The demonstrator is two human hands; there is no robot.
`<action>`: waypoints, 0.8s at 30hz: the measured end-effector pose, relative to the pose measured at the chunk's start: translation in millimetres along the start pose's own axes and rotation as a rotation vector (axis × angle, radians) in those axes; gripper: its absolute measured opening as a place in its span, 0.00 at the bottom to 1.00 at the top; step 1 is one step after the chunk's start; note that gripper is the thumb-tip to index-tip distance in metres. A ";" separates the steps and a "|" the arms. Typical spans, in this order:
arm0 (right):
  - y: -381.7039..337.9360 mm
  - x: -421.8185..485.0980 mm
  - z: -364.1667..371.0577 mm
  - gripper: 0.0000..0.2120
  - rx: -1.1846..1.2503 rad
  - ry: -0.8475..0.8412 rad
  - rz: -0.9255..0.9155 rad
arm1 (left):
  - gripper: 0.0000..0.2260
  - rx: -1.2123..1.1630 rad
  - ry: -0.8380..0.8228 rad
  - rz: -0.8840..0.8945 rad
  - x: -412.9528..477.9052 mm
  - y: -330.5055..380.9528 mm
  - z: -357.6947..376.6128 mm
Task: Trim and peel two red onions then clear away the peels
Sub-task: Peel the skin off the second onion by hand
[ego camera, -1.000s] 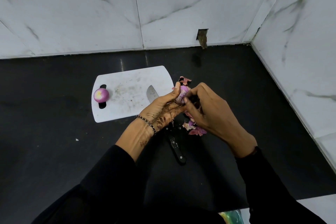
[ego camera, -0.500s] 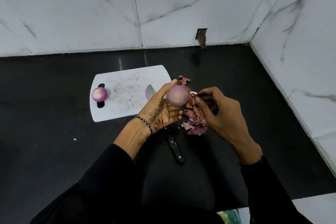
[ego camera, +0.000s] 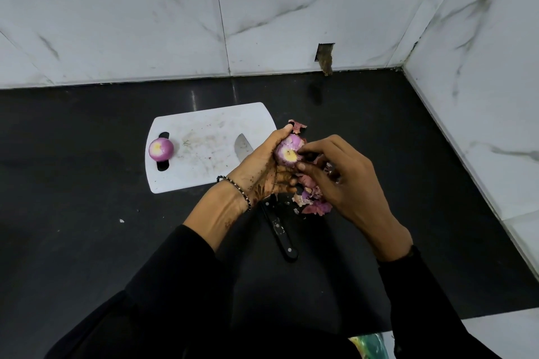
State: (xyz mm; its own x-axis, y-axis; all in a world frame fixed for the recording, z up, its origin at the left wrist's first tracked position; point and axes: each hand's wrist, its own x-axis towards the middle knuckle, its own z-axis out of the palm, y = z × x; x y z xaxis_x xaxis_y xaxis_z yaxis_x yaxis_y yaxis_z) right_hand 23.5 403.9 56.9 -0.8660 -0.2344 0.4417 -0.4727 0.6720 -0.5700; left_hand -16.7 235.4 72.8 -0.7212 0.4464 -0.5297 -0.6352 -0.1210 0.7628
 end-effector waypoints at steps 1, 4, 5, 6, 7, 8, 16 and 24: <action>-0.3 0.1 -0.1 0.11 0.002 -0.001 0.001 | 0.25 0.021 0.012 0.004 0.5 0.3 -0.1; -0.2 0.3 -1.0 0.12 -0.012 -0.022 -0.004 | 0.25 0.100 0.067 0.007 3.1 0.4 -0.6; -0.3 0.7 -1.4 0.12 -0.020 -0.031 -0.002 | 0.26 0.131 0.088 0.007 3.6 0.7 -0.1; -0.1 1.3 -1.3 0.12 -0.025 -0.038 0.004 | 0.26 0.162 0.108 0.009 4.3 0.9 0.2; 0.0 1.9 -1.3 0.12 -0.022 -0.042 0.014 | 0.26 0.184 0.124 0.008 4.6 1.4 1.1; 0.2 2.9 -1.2 0.12 -0.011 -0.046 0.023 | 0.25 0.195 0.135 0.005 5.1 1.9 1.6; 0.3 9.3 -4.7 0.11 0.035 -0.107 0.005 | 0.21 0.102 0.115 -0.030 5.0 3.1 7.8; 2.9 12.5 -7.5 0.10 0.044 -0.235 0.017 | 0.21 0.092 0.118 -0.070 12.1 -4.1 6.6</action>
State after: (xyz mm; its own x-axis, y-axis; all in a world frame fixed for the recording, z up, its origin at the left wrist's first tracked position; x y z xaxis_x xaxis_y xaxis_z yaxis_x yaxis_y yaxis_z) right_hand 12.5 408.2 65.9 -0.8856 -0.3837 0.2615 -0.4599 0.6469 -0.6083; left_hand -21.0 247.2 65.8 -0.7070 0.3427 -0.6186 -0.6609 -0.0088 0.7504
